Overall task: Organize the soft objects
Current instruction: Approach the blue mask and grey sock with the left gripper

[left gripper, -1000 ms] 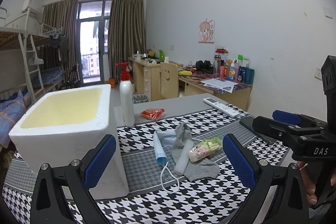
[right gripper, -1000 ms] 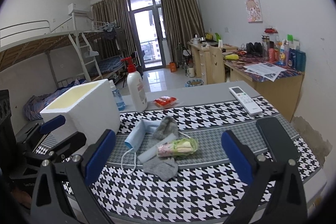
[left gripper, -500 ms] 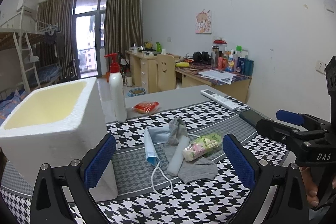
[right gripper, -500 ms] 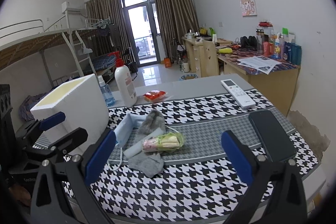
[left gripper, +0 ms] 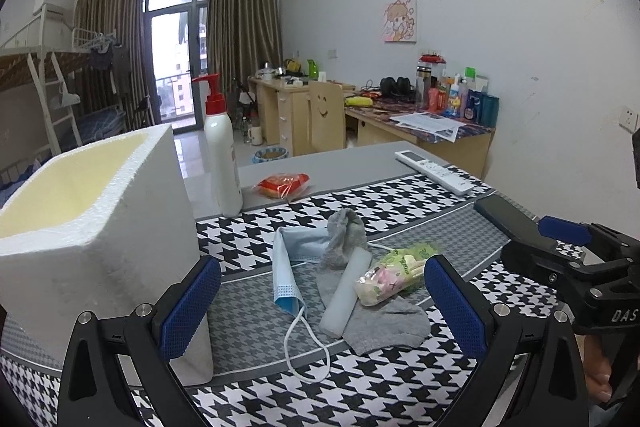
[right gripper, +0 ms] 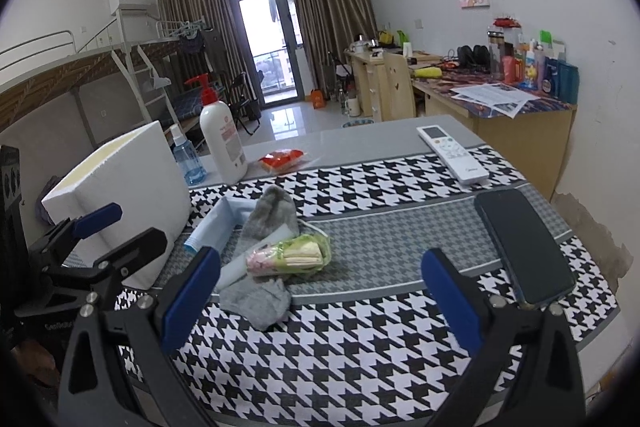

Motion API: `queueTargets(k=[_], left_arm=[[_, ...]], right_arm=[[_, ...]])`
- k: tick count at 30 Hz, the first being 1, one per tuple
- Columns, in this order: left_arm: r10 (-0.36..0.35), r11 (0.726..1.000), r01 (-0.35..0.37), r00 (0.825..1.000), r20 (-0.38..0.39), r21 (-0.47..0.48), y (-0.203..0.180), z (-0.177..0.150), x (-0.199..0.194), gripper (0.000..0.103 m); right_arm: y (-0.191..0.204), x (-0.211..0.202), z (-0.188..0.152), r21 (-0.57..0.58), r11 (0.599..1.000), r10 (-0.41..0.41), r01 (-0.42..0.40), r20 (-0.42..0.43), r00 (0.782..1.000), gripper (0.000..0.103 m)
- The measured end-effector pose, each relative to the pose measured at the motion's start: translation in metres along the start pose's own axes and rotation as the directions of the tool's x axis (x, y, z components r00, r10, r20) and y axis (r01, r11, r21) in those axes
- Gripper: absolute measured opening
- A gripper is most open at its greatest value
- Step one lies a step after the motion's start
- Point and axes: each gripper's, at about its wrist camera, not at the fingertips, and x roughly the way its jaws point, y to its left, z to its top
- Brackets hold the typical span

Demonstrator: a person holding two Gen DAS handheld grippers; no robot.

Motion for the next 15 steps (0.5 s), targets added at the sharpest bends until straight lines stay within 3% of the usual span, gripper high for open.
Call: queueTargets(k=[15], left_arm=[[0.067,0.998,-0.068,0.996,-0.067,-0.01,-0.007,0.004,0.041,0.102]], right_arm=[[-0.006,0.027,0.001,-0.009,0.999,0.041,-0.042,-0.064,0.997,0.102]])
